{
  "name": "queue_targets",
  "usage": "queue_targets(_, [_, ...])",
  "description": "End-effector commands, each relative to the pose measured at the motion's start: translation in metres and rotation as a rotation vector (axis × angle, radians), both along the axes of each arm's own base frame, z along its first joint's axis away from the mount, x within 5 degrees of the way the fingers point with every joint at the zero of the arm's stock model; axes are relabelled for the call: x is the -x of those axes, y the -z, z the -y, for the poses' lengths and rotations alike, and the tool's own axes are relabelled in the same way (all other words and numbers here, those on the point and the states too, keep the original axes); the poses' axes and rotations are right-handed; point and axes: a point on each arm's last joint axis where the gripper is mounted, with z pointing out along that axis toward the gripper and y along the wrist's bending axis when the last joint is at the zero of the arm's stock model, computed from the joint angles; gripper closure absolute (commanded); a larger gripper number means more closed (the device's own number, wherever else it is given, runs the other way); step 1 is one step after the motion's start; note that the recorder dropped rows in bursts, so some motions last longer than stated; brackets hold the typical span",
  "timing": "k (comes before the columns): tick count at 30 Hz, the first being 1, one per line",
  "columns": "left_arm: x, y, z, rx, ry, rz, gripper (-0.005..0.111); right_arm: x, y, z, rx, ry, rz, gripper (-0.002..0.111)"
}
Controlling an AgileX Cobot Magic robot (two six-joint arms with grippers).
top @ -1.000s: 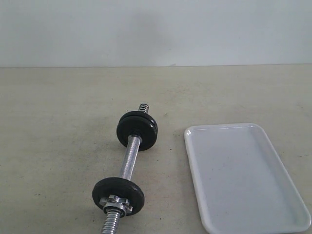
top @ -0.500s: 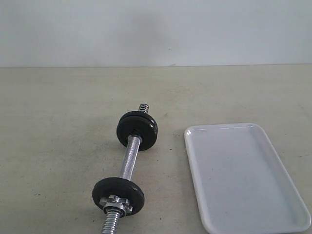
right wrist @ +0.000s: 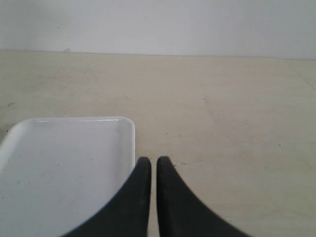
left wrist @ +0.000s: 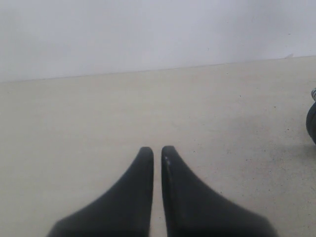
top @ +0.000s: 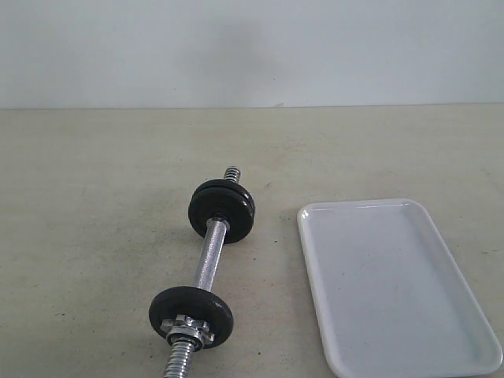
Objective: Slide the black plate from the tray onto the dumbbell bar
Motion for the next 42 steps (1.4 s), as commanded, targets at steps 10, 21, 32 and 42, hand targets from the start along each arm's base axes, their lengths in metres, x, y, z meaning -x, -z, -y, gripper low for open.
queue_targets(10, [0.0006,0.0027,-0.0039,-0.129,-0.019,-0.026,0.102,0.0001,-0.0011,0.0004,0.004,0.006,0.013,0.106])
queue_targets(21, [0.001,0.0031,-0.0078,0.076,-0.106,-0.019,0.102,0.0001,-0.0011,0.0004,0.004,0.006,0.013,0.106])
queue_targets(32, [0.0011,0.002,-0.0101,0.034,-0.123,-0.009,0.102,0.0001,-0.0011,0.0004,0.004,0.006,0.013,0.106])
queue_targets(42, [0.0002,-0.0018,-0.0093,0.015,-0.098,0.032,0.102,-0.0004,-0.0032,0.0004,-0.002,0.006,0.037,0.106])
